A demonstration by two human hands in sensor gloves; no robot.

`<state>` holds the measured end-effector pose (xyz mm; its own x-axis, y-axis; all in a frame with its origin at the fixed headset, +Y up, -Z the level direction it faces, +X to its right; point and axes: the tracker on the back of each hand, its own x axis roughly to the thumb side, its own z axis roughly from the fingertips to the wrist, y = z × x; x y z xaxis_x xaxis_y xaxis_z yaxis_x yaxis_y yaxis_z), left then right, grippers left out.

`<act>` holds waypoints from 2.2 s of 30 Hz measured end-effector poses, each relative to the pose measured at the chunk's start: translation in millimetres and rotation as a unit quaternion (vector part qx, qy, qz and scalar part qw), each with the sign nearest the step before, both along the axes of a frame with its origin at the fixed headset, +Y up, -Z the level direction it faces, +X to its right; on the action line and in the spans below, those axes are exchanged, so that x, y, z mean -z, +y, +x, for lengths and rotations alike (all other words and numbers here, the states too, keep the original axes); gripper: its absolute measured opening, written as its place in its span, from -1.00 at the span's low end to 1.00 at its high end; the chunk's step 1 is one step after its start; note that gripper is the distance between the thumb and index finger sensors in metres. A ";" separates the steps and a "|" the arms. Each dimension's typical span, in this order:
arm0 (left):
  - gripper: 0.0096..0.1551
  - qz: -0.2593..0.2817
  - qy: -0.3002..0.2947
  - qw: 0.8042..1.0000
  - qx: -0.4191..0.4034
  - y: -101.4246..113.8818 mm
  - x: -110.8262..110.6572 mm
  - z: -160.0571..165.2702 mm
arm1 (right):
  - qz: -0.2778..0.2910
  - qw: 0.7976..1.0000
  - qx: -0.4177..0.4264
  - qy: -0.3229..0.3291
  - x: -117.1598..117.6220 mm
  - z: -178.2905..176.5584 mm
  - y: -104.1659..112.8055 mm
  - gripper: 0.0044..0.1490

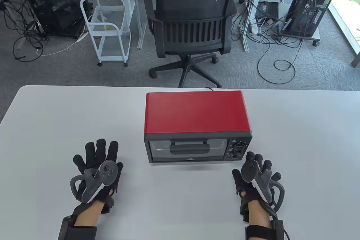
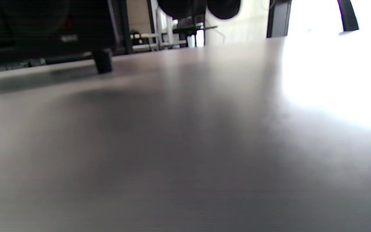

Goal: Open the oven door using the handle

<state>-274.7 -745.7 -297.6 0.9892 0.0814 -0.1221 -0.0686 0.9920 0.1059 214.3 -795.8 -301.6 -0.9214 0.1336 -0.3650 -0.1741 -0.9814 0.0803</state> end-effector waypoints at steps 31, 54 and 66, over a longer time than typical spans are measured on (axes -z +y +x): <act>-0.13 -0.018 -0.014 0.999 -0.033 -5.5 5.2 -0.6 | -0.019 1.000 0.006 0.010 0.3 -4.5 0.5 -0.23; -0.14 -0.008 -0.030 0.997 -0.064 -3.3 6.6 -1.4 | 0.031 0.995 0.087 0.047 -10.6 -38.5 46.8 -0.10; -0.13 -0.011 -0.032 0.997 -0.071 -3.7 5.0 0.0 | 0.062 0.928 0.366 0.041 -5.7 -56.2 63.6 0.19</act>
<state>-274.7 -749.5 -302.6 0.9735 0.2198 -0.0630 -0.2151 0.9738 0.0742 158.1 -732.3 -295.9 -0.5907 0.7709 -0.2384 -0.7962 -0.6048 0.0172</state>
